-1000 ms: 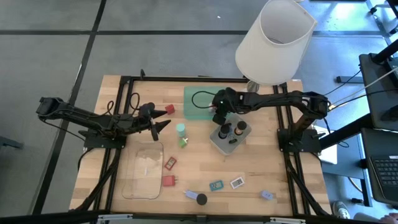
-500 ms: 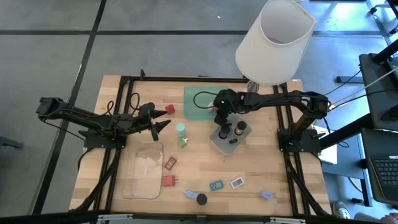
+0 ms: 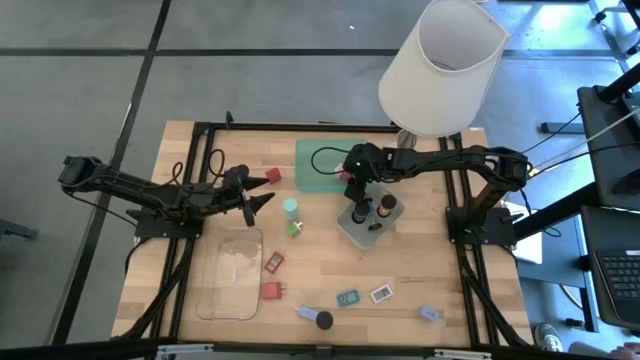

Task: Pick & Place Office items
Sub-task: Put the right light violet charger adapter into the green bin, then put the blue digital clock into the transparent bin

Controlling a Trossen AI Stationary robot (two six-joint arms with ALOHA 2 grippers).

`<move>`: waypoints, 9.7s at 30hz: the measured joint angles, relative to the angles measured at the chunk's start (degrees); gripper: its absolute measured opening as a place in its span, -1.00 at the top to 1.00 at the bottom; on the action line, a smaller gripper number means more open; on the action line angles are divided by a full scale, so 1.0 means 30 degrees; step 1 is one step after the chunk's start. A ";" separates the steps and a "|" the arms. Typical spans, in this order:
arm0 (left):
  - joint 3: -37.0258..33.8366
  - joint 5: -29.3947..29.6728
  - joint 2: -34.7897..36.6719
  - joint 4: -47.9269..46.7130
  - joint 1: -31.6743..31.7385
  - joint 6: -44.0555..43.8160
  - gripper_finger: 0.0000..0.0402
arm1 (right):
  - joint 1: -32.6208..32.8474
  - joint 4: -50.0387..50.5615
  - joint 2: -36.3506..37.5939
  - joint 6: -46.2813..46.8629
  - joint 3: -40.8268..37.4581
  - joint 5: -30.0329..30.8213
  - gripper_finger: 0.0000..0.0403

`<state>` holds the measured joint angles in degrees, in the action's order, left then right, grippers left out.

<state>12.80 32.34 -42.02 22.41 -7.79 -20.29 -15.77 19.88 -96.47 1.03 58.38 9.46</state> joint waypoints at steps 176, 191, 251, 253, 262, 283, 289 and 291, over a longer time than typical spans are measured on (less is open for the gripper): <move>0.0000 0.5337 0.0007 0.1967 0.0007 0.2484 -0.25 | -0.2104 0.5848 -0.4985 -0.2467 0.8446 0.2710 0.33; 0.0000 0.5339 0.0007 0.1967 0.0007 0.2506 -0.25 | -0.2487 0.6059 -0.5284 -0.0984 0.8442 0.0060 0.33; 0.0000 0.5339 0.0000 0.1960 0.0007 0.2506 -0.25 | -0.2484 0.8287 -0.5311 0.0677 0.9299 0.1307 -0.18; 0.0000 0.5339 0.0007 0.1961 0.0007 0.2506 -0.25 | -0.2482 1.0176 -0.5302 0.1208 1.0465 0.1584 -0.20; 0.0000 0.5109 0.0005 0.1617 0.0007 0.2369 -0.25 | -0.0737 1.8469 -0.5267 0.2510 1.5110 0.1556 -0.12; -0.0007 0.2323 0.0000 0.1020 0.0007 0.0488 -0.25 | 1.2428 1.7143 -0.0002 0.5556 0.8952 0.1044 -0.05; -0.0007 0.2323 0.0006 0.1040 0.0000 0.0343 -0.25 | 1.5409 0.8778 0.0911 0.5738 0.4206 0.1053 -0.05; -0.0007 0.2323 0.0000 0.1042 0.0000 0.0306 -0.25 | 1.5856 0.6174 0.0869 0.5574 0.3087 0.0902 -0.05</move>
<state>12.78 39.31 -42.02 25.54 -7.79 -19.38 31.80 38.40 -93.86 17.75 67.65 12.17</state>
